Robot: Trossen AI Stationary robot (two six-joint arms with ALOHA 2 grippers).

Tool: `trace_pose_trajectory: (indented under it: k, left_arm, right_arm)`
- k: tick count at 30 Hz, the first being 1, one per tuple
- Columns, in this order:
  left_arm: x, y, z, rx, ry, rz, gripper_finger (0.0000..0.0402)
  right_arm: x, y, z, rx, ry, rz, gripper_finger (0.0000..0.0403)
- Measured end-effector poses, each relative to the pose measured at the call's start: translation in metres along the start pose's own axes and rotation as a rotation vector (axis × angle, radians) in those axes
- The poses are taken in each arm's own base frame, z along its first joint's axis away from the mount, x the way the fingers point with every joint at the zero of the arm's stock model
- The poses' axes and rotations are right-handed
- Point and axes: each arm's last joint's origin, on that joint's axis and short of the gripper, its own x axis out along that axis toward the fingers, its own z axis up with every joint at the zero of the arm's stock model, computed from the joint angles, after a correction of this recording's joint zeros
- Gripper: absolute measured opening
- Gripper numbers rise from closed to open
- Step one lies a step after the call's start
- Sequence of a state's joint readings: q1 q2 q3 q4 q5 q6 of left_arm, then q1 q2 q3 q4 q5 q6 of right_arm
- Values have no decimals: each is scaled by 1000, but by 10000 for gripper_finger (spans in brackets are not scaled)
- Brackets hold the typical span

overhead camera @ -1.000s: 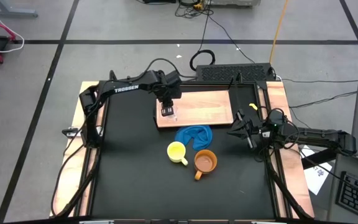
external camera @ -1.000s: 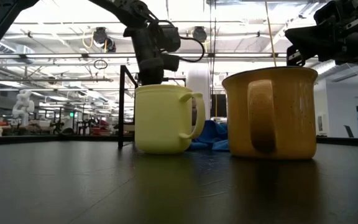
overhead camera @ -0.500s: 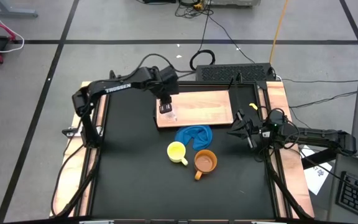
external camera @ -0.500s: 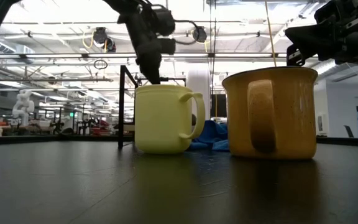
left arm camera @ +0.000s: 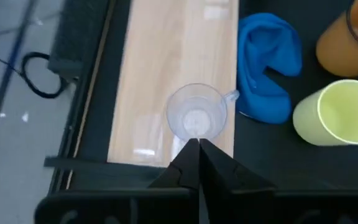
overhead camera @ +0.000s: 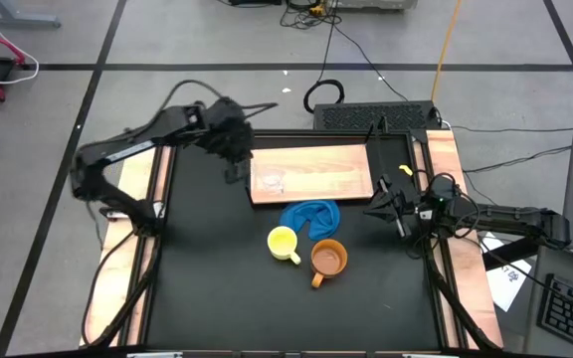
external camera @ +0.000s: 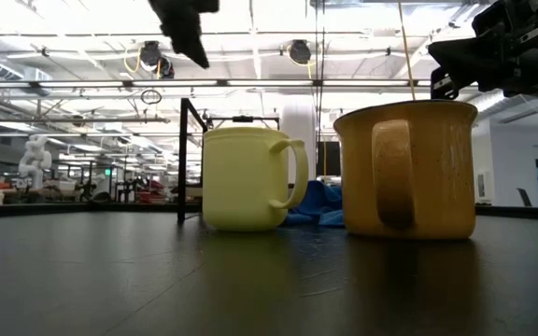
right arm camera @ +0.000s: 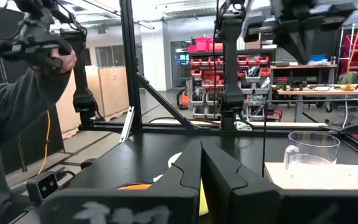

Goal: Stack small to large cups/mugs on shelf
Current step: Put the yellow mug on the shelf

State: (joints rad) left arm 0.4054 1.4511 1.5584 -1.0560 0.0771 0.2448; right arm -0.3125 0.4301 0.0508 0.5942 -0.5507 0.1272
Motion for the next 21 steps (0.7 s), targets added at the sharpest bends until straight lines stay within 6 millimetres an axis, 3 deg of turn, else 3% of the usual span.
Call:
trace_pose_trajectory:
  k: [4,7,13,21]
  left_arm:
    - [-12,-7,-31,-66,-157,32,2]
    - [-9,-16,-62,-101,-278,11,2]
    - [23,-31,-125,-194,-435,-29,1]
    - [62,-41,-180,-240,-637,-50,1]
  right_arm:
    - [0,0,0,0,0,0,0]
    - [0,0,0,-6,0,0,0]
    - [0,0,1,-11,-6,1,0]
    - [0,0,1,-11,-6,1,0]
